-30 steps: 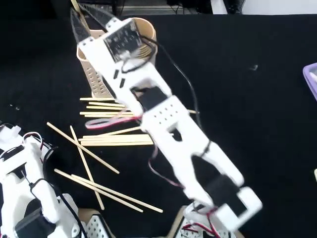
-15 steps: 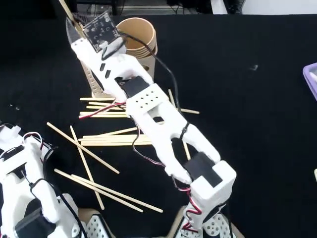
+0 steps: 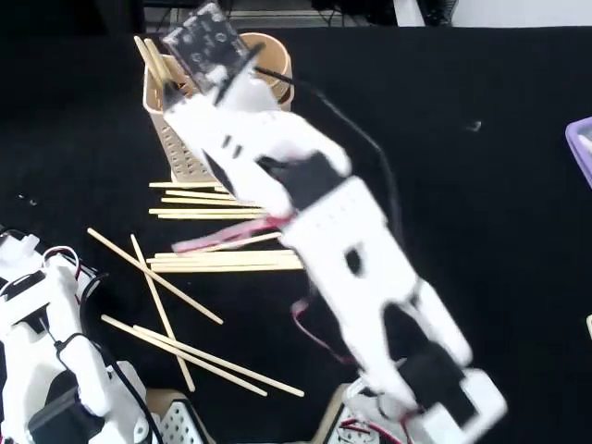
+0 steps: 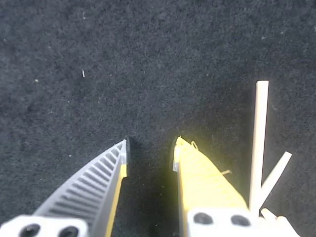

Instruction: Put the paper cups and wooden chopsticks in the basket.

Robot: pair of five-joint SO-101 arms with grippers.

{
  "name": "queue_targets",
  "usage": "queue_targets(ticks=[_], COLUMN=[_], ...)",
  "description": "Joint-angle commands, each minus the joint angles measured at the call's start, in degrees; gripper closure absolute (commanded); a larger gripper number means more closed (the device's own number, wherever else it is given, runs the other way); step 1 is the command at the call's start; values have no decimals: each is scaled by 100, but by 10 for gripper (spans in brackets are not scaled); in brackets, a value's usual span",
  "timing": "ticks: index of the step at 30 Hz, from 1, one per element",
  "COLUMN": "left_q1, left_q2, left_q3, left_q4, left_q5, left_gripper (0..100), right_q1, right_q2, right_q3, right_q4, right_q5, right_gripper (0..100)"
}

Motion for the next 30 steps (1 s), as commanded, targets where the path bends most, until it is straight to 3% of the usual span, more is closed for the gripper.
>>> queue_targets(ticks=[1,7,14,20,30], left_q1=[-13,-22,-22,-57,-57], left_q2=[-167,-167,-167,-167,-167], left_q3=[-13,-13,-13,-31,-22], left_q4=[-88,-88,-88,-88,-88], left_q5=[44,44,44,53,53], left_gripper=[837,837,837,836,836], right_q1=[-9,-703,-2347,-3033,-3516], right_q2=[-927,-1912,-2844,-2624,-664], right_q3=[514,2791,5552,6158,6774], right_q4=[1609,2295,1011,264,-1881], right_q5=[44,62,53,-721,-1336], right_gripper=[829,828,811,641,635])
